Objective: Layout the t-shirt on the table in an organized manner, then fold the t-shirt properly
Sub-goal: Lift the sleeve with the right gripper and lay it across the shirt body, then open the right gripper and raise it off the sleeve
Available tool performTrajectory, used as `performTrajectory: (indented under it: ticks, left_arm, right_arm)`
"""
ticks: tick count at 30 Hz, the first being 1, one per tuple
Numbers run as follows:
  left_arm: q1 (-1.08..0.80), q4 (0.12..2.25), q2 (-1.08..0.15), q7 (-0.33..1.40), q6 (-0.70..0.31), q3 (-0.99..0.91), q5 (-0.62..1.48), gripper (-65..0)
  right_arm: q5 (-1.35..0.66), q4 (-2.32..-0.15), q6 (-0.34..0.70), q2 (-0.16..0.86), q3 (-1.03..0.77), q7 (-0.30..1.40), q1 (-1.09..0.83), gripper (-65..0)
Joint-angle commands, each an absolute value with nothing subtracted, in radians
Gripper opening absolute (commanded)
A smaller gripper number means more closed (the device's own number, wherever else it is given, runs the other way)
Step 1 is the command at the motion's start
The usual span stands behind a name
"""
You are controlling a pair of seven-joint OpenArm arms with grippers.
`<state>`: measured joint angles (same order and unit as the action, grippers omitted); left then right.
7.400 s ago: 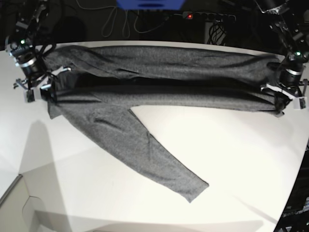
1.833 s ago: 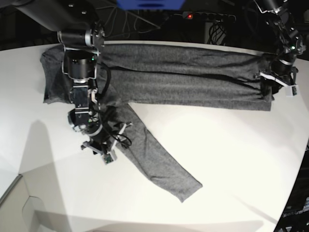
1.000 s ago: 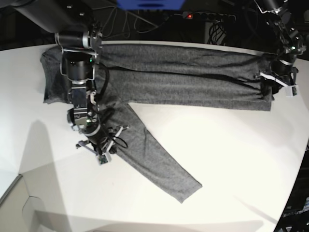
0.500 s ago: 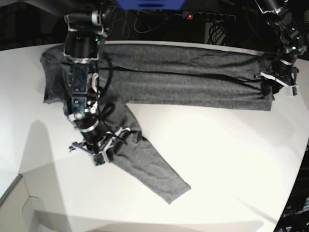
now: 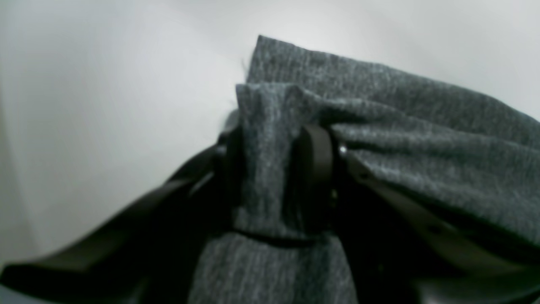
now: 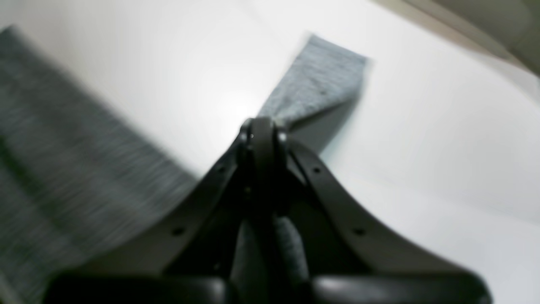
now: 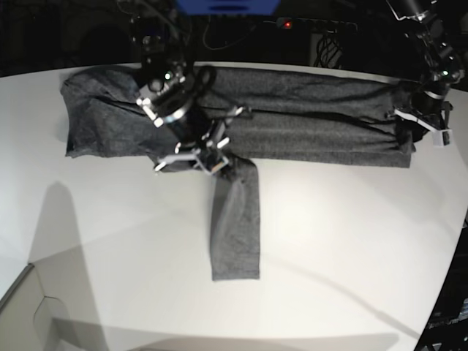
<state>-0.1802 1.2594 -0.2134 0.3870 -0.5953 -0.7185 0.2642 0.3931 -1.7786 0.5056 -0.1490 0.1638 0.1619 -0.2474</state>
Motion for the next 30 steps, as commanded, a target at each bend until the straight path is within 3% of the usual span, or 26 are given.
performTrajectory:
  ticks: [1,15,30]
  left_arm:
    - [-0.168,1.271,-0.225,0.395,-0.595,-0.722,0.262,-42.9]
    - [-0.166,1.271,-0.225,0.395,-0.595,-0.722,0.257,-42.9]
    - [-0.17,1.273,-0.222,0.395,-0.595,-0.723,0.262,-42.9]
  right_arm:
    - [0.38,-1.816,0.503,-0.157,0.191,0.125,-0.257,-65.0]
    - [0.381,-1.776,0.503,-0.157,0.403,0.125,-0.395,-65.0]
    - [0.384,-1.65,0.504,-0.157,0.42,0.119,-0.387,-65.0]
